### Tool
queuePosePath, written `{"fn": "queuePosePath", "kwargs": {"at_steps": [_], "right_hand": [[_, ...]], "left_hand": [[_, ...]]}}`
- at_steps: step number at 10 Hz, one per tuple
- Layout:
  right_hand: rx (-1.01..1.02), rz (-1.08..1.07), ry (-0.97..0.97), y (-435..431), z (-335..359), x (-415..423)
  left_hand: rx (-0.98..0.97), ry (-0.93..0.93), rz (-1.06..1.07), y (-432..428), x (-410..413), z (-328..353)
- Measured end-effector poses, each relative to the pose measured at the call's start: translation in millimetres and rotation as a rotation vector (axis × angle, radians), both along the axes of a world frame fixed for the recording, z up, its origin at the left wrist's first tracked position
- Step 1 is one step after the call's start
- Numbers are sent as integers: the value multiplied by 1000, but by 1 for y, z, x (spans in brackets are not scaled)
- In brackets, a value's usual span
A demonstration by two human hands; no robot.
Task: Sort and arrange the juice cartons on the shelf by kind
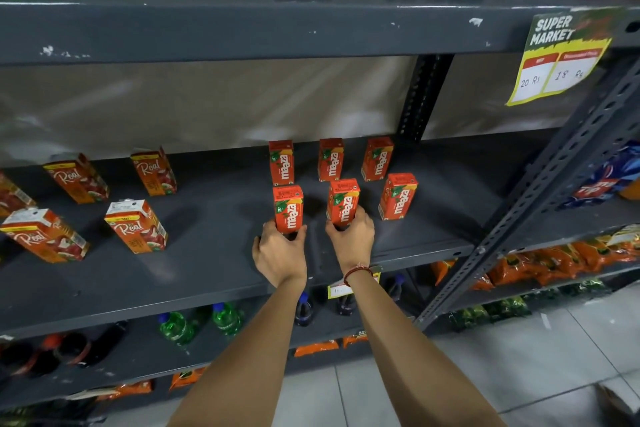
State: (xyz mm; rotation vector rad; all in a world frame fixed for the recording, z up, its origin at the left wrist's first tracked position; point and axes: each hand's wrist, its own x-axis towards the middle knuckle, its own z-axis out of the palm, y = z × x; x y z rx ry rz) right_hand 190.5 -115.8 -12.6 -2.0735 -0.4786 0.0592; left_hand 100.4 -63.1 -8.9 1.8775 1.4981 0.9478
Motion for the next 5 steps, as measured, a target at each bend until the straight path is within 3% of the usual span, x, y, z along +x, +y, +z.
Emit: {"fn": "queuePosePath", "kwargs": {"at_steps": [3, 5], "right_hand": [[-19, -1, 30, -5, -6, -9], [57, -78, -25, -15, -5, -39]], "left_hand": [[-12, 11, -73, 8, -4, -16], [13, -119, -200, 1, -39, -12]]}}
